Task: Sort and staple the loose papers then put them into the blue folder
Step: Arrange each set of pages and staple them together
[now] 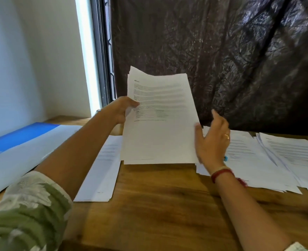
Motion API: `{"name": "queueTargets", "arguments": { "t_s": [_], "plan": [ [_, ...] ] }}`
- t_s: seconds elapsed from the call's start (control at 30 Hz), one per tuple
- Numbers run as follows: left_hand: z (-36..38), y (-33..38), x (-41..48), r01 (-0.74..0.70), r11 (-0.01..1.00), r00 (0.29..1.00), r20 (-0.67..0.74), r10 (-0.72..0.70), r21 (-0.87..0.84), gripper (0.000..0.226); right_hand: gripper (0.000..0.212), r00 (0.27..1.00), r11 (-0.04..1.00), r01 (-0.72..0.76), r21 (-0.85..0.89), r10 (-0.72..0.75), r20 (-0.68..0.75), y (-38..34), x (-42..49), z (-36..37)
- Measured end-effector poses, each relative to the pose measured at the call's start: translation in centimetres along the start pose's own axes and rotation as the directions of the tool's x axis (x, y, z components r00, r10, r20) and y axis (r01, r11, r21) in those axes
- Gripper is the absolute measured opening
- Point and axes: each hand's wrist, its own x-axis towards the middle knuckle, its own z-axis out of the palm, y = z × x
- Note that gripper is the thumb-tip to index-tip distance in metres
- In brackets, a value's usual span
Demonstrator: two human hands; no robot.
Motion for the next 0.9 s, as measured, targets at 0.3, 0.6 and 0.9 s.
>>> {"name": "queueTargets", "arguments": {
  "t_s": [0.3,0.6,0.9],
  "plan": [
    [0.9,-11.2,-3.9,0.285,0.957,0.957,0.029,-0.287,0.054,0.04,0.045,0.403,0.457,-0.864,0.211,0.378,0.833,3.1,1.1,-2.5],
    [2.7,-13.1,-3.8,0.223,0.974,0.969,0.104,-0.225,0.031,0.062,0.049,0.609,0.769,-0.627,0.123,0.386,0.692,2.3,-0.5,-1.9],
    [1.7,-13.6,-2.9,-0.004,0.998,0.999,0.055,0.001,0.055,0.031,0.033,0.597,0.746,-0.646,0.164,0.36,0.717,1.5,-0.7,-0.7]
  ]
}}
